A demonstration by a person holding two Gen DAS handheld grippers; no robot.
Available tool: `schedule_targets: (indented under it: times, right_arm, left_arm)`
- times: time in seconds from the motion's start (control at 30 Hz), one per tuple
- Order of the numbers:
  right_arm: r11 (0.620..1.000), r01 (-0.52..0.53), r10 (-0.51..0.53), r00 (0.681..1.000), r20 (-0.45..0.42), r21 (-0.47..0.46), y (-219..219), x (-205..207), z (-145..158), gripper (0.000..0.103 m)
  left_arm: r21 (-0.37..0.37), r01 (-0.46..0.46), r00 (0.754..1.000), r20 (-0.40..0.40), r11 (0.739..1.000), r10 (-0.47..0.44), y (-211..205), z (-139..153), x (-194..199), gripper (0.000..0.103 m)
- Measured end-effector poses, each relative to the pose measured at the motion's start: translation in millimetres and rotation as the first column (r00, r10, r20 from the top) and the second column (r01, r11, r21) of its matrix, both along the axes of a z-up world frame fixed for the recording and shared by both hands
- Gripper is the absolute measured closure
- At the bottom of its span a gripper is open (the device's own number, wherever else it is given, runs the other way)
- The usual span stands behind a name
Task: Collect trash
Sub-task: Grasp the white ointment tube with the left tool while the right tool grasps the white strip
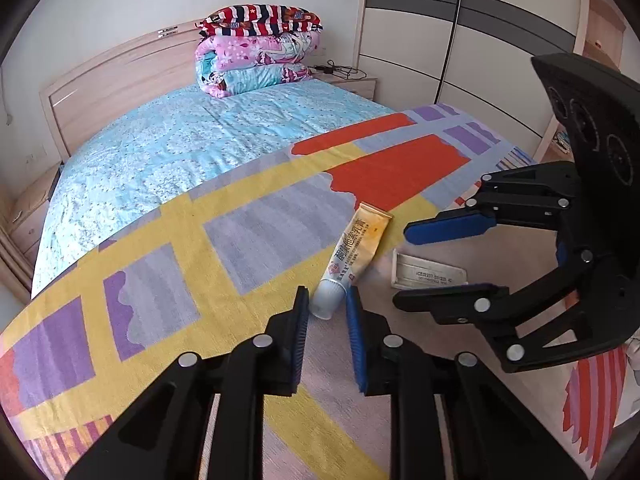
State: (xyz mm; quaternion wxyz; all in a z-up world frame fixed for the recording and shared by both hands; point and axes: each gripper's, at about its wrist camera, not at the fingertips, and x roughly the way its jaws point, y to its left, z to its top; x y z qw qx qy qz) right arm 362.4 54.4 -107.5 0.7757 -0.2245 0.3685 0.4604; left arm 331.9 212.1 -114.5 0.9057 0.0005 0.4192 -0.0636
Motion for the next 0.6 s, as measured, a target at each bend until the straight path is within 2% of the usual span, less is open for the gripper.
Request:
schedule_targets:
  times: [0.1, 0.17, 0.37, 0.6]
  right_arm:
    - [1.000, 0.005, -0.005, 1.000, 0.017, 0.001, 2, 0, 0, 0.066]
    - [1.000, -0.003, 0.003, 1.000, 0.018, 0.004, 3, 1, 1, 0.079]
    - [1.000, -0.008, 0.008, 1.000, 0.017, 0.015, -2, -5, 6, 0.080]
    - [0.999, 0.004, -0.006, 0.999, 0.042, 0.043, -20, -22, 27, 0.080]
  left_arm:
    - [-0.017, -0.015, 1.000, 0.017, 1.000, 0.015, 2, 3, -3, 0.090]
    - [-0.006, -0.010, 1.000, 0.018, 1.000, 0.011, 0, 5, -4, 0.090]
    - [0.011, -0.021, 0.999, 0.025, 1.000, 0.020, -4, 15, -16, 0.090]
    - [0.045, -0.019, 0.998, 0.054, 0.999, 0.017, -21, 41, -41, 0.090]
